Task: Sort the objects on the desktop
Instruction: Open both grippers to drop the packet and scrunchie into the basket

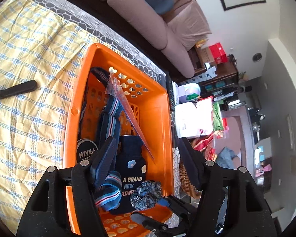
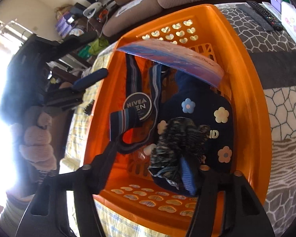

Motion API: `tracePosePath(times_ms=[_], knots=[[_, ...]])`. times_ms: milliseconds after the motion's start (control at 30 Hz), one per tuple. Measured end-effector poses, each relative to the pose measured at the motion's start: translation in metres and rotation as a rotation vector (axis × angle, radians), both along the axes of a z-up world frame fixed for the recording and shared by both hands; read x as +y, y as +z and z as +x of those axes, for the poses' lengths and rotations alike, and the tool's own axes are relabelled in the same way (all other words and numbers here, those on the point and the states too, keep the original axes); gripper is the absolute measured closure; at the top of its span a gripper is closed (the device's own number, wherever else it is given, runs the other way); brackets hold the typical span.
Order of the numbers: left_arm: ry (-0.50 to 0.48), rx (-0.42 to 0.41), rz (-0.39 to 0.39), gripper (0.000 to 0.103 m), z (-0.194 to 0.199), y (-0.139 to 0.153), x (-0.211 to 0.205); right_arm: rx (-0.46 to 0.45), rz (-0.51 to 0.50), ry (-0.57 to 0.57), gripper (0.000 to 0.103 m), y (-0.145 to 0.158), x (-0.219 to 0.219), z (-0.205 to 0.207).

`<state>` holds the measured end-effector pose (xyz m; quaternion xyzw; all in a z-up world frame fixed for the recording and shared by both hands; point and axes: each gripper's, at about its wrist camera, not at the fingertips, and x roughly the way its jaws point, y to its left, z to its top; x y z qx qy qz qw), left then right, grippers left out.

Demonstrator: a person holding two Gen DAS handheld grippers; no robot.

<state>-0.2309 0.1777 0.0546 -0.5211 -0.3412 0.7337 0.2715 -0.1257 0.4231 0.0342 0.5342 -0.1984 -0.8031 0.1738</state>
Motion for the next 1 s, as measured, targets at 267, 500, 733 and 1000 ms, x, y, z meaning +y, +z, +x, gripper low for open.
tracePosePath(times_ms=[267,500,733,1000], knots=[[-0.040,-0.007,-0.047,0.039,0.021,0.008,-0.023,-0.072,0.179,0.064,0.020,0.021,-0.022,-0.003],[-0.041,-0.018,-0.053,0.039,0.043,0.013,-0.049,-0.155,0.311,0.105,0.018,0.026,-0.040,-0.003],[-0.072,0.008,-0.075,0.039,0.060,0.025,-0.068,-0.192,0.330,0.107,0.018,0.029,-0.051,0.000],[-0.110,0.026,-0.102,0.039,0.067,0.030,-0.066,-0.202,0.388,0.186,0.018,0.038,-0.073,0.011]])
